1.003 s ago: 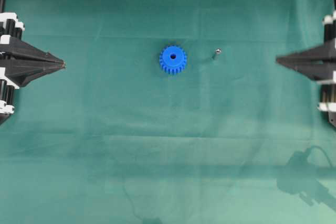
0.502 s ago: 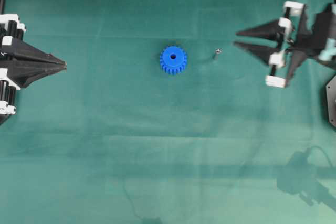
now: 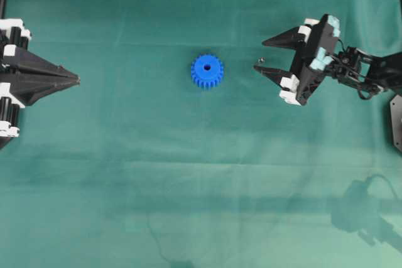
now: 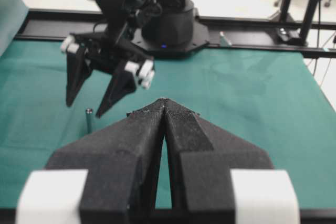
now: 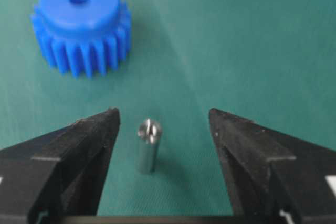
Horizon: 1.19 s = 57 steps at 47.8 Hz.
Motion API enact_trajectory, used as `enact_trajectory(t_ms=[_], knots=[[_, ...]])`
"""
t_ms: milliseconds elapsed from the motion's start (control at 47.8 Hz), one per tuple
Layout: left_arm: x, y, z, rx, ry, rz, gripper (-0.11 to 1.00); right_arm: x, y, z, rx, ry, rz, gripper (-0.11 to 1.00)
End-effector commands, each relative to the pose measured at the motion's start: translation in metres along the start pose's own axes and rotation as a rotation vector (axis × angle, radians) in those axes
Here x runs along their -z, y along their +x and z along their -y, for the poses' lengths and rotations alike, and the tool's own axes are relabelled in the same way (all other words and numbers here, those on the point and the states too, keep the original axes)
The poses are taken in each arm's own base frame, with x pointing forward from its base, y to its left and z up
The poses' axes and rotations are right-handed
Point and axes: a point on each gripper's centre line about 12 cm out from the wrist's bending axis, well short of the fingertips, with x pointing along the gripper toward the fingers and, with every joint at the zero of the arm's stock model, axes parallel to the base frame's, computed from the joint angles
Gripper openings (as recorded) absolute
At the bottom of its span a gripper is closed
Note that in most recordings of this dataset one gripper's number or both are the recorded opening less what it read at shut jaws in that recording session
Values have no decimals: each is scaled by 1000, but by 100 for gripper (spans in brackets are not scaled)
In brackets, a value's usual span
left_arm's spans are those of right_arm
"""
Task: Insert the shaft placed at a random location into the center hole of the small gear at another random location.
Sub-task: 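Move the right gripper left toward the small silver shaft, then close the right gripper on the silver shaft and lift it upright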
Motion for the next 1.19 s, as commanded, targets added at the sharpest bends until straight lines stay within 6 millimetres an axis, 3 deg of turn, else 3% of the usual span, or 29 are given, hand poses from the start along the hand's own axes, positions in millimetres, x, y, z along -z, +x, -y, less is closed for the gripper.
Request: enact_trajectory(t_ms=[0,230,293,418,460,690,982,1171], knots=[[-3,1,0,-1,-6,9,0,-5,4,-2,-3,9,29,71],[-4,1,0,-1,-12,11,0,-5,4,-7,-22,-2,34,65],[-4,1,0,-1,-12,9,0,-6,4,-9,-32,-11,38,54],[-5,0,0,0,-14,14,0,-6,4,-10,-38,-14,42,19],[-5,0,0,-1,-15,15,0,-6,4,-10,-38,-14,42,13],[-5,0,0,-1,-18,12,0,-10,3,-10,-38,-9,53,14],[-5,0,0,-1,-20,11,0,-54,-12,-15,-50,21,94,14],[-5,0,0,-1,-21,14,0,-69,-15,-18,-63,19,65,14]])
